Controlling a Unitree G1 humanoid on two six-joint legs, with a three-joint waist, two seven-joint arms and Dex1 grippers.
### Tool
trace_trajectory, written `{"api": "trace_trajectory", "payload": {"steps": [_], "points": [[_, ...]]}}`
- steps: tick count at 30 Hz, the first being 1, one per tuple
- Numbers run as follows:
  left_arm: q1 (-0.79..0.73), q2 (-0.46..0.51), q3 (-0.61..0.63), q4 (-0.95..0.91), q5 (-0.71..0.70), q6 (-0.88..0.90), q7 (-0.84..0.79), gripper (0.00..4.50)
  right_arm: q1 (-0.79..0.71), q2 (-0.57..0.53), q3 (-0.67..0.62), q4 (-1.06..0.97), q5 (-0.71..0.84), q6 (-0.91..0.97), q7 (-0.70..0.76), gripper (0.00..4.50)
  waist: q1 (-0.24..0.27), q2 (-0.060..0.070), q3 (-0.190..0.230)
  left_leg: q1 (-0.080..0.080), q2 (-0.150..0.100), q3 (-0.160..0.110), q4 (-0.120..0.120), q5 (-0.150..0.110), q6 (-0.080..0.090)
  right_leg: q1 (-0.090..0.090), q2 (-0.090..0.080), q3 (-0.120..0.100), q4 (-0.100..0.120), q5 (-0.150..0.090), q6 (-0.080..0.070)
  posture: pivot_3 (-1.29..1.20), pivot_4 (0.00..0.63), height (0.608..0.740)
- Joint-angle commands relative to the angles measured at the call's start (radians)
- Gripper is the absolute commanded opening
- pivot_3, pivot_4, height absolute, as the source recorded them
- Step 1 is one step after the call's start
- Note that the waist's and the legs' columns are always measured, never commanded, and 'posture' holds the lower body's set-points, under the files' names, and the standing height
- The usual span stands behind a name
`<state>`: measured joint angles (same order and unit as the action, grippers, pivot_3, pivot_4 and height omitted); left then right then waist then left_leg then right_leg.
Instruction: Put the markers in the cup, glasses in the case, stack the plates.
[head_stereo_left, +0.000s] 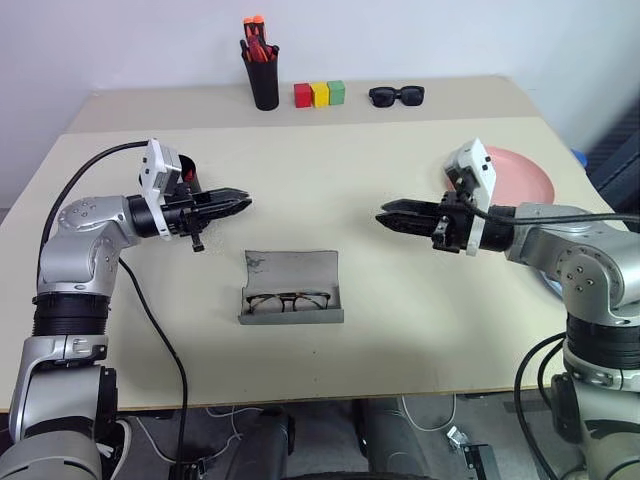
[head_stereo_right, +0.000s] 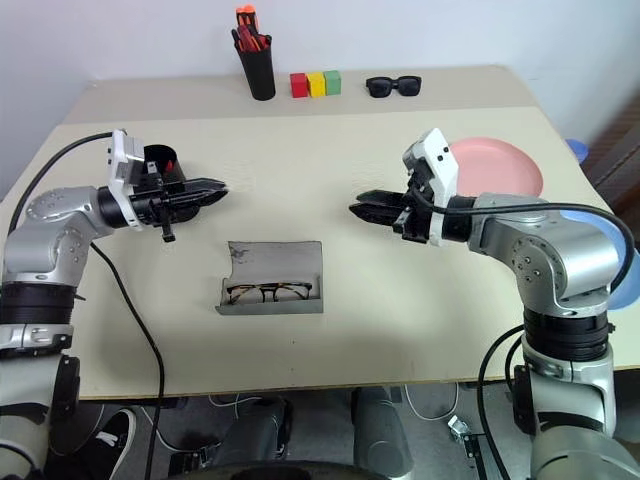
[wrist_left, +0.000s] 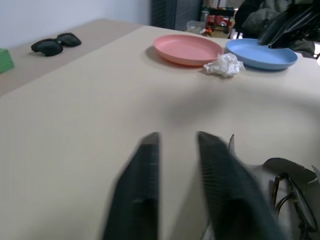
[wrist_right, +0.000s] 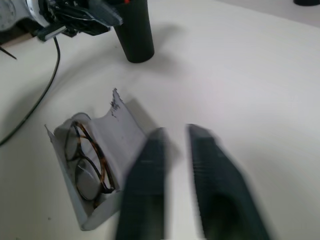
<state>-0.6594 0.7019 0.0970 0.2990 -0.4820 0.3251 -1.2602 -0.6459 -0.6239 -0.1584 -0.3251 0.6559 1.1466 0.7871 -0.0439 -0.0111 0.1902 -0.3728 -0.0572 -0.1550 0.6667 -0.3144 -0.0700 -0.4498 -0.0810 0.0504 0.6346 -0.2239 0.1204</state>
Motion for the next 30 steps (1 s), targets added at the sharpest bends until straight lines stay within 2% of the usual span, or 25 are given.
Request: {"api": "trace_trajectory", "payload": {"steps": [1, 4, 5, 8, 12, 14, 17, 20, 23, 25, 30], "points": [[-0.007, 0.014, 0.029, -0.039, -0.012, 0.003, 0.006, 0.32, -0.045, -0.005, -0.045, 0.004, 0.066, 0.028, -0.013, 2.77, 0.002, 0.000, 0.000, 0.000, 0.000, 0.000, 0.000, 0.000, 0.000, 0.000, 0.000, 0.000, 0.000, 0.000, 0.000, 0.00, 0.150, 0.740], [-0.003, 0.017, 0.028, -0.042, -0.001, -0.017, 0.006, 0.32, -0.050, -0.009, -0.041, 0.002, 0.087, 0.029, -0.021, 4.31, 0.003, 0.000, 0.000, 0.000, 0.000, 0.000, 0.000, 0.000, 0.000, 0.000, 0.000, 0.000, 0.000, 0.000, 0.000, 0.00, 0.150, 0.740], [-0.003, 0.018, 0.029, -0.043, -0.003, -0.008, 0.011, 0.32, -0.050, -0.014, -0.033, 0.001, 0.087, 0.022, -0.021, 4.42, 0.003, 0.000, 0.000, 0.000, 0.000, 0.000, 0.000, 0.000, 0.000, 0.000, 0.000, 0.000, -0.001, 0.000, 0.000, 0.00, 0.150, 0.740], [0.000, 0.019, 0.027, -0.047, 0.003, -0.014, 0.013, 0.32, -0.046, -0.034, 0.010, -0.001, 0.052, -0.024, -0.025, 4.42, 0.002, 0.000, 0.000, 0.000, 0.000, 0.000, 0.000, 0.000, 0.000, 0.000, 0.000, 0.000, -0.001, 0.000, 0.000, 0.00, 0.150, 0.740], [-0.001, 0.018, 0.019, -0.043, 0.012, -0.020, 0.009, 0.32, -0.034, -0.063, 0.018, -0.025, 0.082, -0.031, 0.008, 4.42, 0.002, 0.000, 0.000, 0.000, 0.000, 0.000, 0.000, 0.000, 0.000, 0.000, 0.000, 0.000, 0.000, 0.000, 0.000, 0.00, 0.150, 0.740], [-0.014, 0.011, 0.006, -0.019, 0.022, -0.023, -0.002, 0.32, 0.002, -0.111, 0.014, -0.080, 0.125, -0.035, 0.081, 4.42, 0.002, 0.000, 0.000, 0.000, 0.000, 0.000, 0.000, 0.000, 0.000, 0.000, 0.000, 0.000, -0.001, 0.000, 0.000, 0.00, 0.150, 0.740], [-0.044, -0.006, -0.039, 0.032, 0.061, -0.022, -0.008, 0.32, 0.073, -0.164, 0.008, -0.177, 0.136, -0.144, 0.173, 4.42, 0.008, 0.000, 0.000, -0.001, 0.000, 0.000, 0.000, 0.000, 0.000, 0.000, 0.000, 0.000, -0.001, 0.000, 0.000, 0.00, 0.150, 0.740], [-0.097, -0.028, -0.102, 0.128, 0.134, -0.002, 0.015, 0.32, 0.100, -0.157, 0.019, -0.203, 0.073, -0.270, 0.164, 4.42, 0.007, 0.000, 0.000, 0.000, 0.000, 0.000, 0.001, 0.000, 0.001, 0.003, 0.000, 0.000, -0.002, 0.001, 0.002, 0.00, 0.150, 0.740], [-0.162, -0.037, -0.189, 0.253, 0.230, 0.078, 0.048, 0.32, 0.125, -0.159, 0.015, -0.223, 0.079, -0.324, 0.177, 4.42, 0.006, 0.000, 0.000, 0.003, 0.000, 0.000, 0.002, 0.000, 0.001, 0.006, 0.000, -0.001, -0.002, 0.002, 0.003, 0.00, 0.150, 0.740], [-0.180, -0.053, -0.195, 0.276, 0.201, 0.132, -0.009, 0.32, 0.142, -0.149, -0.003, -0.238, 0.078, -0.382, 0.177, 4.42, 0.003, 0.000, 0.000, 0.003, 0.000, 0.000, 0.002, 0.000, 0.001, 0.006, 0.000, -0.001, -0.002, 0.002, 0.003, 0.00, 0.150, 0.740], [-0.189, -0.060, -0.255, 0.312, 0.218, 0.181, -0.152, 0.32, 0.156, -0.181, -0.021, -0.227, 0.159, -0.333, 0.177, 4.42, 0.000, 0.000, 0.000, 0.002, 0.000, 0.000, 0.002, 0.000, 0.002, 0.006, 0.000, -0.001, -0.003, 0.002, 0.003, 0.00, 0.150, 0.740]]}}
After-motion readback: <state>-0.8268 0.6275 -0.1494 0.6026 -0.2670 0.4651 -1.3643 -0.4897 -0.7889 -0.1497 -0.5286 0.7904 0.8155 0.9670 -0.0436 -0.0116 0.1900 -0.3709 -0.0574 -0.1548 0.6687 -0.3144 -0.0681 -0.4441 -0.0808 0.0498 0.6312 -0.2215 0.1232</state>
